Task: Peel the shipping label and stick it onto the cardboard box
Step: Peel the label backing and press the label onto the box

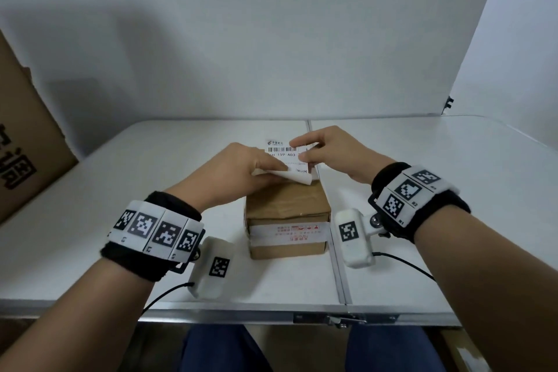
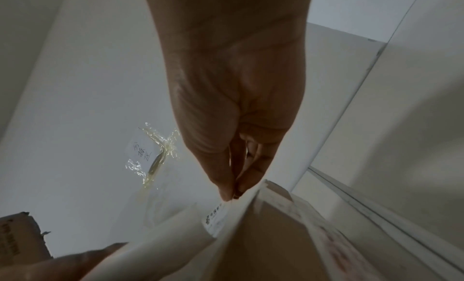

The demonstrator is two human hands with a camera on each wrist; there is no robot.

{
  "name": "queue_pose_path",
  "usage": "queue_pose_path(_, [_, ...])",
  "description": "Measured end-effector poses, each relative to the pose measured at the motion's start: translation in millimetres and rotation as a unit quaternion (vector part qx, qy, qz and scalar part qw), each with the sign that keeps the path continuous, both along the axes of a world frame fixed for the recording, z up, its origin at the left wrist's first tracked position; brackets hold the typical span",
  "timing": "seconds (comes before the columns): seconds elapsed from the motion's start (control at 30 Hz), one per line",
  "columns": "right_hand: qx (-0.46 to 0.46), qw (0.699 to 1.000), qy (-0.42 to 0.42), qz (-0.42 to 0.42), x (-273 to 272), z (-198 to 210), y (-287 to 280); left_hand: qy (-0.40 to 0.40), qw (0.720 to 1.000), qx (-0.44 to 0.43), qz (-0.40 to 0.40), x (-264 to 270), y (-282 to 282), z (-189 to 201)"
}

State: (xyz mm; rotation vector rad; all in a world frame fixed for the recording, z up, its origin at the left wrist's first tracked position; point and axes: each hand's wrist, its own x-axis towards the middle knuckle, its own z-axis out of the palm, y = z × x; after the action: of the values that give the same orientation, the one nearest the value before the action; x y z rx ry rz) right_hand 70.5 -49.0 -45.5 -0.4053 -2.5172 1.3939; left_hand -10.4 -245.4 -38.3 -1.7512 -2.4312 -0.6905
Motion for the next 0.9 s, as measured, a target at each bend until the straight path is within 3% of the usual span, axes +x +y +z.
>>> queue_pose_path(0.57, [0.075,0.997,-0.014,0.021,-9,-2,2,-0.03,0.999,0.007,0.038,13,-5,-8])
queue_pose_path(0.9, [0.059,0.998,-0.013,0.009,-11,-4,2,-0.047,0.998,0.007,0.048,14,-4,-9])
